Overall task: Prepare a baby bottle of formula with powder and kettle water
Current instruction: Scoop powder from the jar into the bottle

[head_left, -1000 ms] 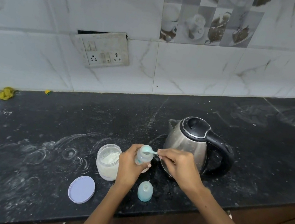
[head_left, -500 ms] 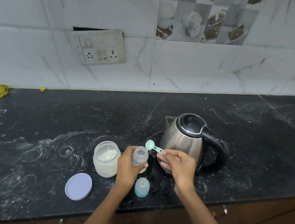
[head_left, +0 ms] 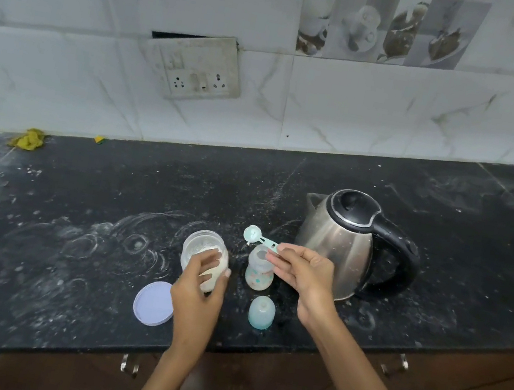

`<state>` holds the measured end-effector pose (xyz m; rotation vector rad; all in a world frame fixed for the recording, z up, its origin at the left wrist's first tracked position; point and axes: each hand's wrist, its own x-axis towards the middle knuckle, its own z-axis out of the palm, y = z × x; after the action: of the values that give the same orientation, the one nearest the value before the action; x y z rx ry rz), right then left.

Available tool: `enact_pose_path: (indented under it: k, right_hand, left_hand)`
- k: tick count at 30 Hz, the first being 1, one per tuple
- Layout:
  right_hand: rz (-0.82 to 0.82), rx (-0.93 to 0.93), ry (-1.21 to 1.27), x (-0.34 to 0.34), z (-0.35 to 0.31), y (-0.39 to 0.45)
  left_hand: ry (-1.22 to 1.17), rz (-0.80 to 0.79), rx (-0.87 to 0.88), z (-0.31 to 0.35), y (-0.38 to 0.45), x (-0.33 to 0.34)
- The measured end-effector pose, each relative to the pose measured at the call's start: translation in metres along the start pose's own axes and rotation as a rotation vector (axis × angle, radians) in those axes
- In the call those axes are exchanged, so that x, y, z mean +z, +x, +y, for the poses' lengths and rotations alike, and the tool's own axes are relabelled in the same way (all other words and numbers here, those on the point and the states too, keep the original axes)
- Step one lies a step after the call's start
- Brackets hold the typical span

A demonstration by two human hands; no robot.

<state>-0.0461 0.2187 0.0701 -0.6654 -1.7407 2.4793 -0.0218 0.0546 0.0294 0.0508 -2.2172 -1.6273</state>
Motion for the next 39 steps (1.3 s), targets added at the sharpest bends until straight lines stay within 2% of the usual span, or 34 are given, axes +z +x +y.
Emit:
enact_pose_path:
  k: [3, 9, 12, 14, 20, 25, 32, 35, 39]
  right_hand:
    - [-0.023, -0.060, -0.203, 0.029, 0.004, 0.007]
    - [-0.013, -0.358, -0.721, 0.074, 0.026, 0.025]
    - [-0.006, -0.404, -0.913, 0.085, 0.032, 0.026]
    - [-0.029, -0.399, -0.949, 0.089, 0.035, 0.026]
    - [-0.076, -0.381, -0.841, 0.080, 0.040, 0.026]
    - [-0.065, -0.297, -0.634, 0.066, 0.030, 0.017]
    - [0.085, -0.189, -0.272, 0.006, 0.013, -0.016]
    - [0.125, -0.194, -0.253, -0.025, 0.007, -0.025]
    - [0.135, -0.242, -0.282, -0.056, -0.005, -0.031]
  left_hand:
    - [-0.021, 0.045, -0.033, -0.002, 0.002, -0.023]
    - [0.013, 0.048, -0.027, -0.007, 0.000, -0.044]
    - [0.022, 0.045, -0.034, -0.010, -0.001, -0.047]
    - [0.014, 0.034, -0.029, -0.010, -0.002, -0.047]
    - [0.025, -0.043, 0.003, -0.018, -0.010, -0.038]
    - [-0.024, -0.112, 0.012, -0.015, -0.016, -0.025]
    - [0.042, -0.347, 0.082, -0.007, -0.012, 0.017]
    - [0.098, -0.414, 0.076, -0.006, -0.001, 0.045]
    - [0.173, -0.408, -0.041, -0.012, 0.017, 0.072]
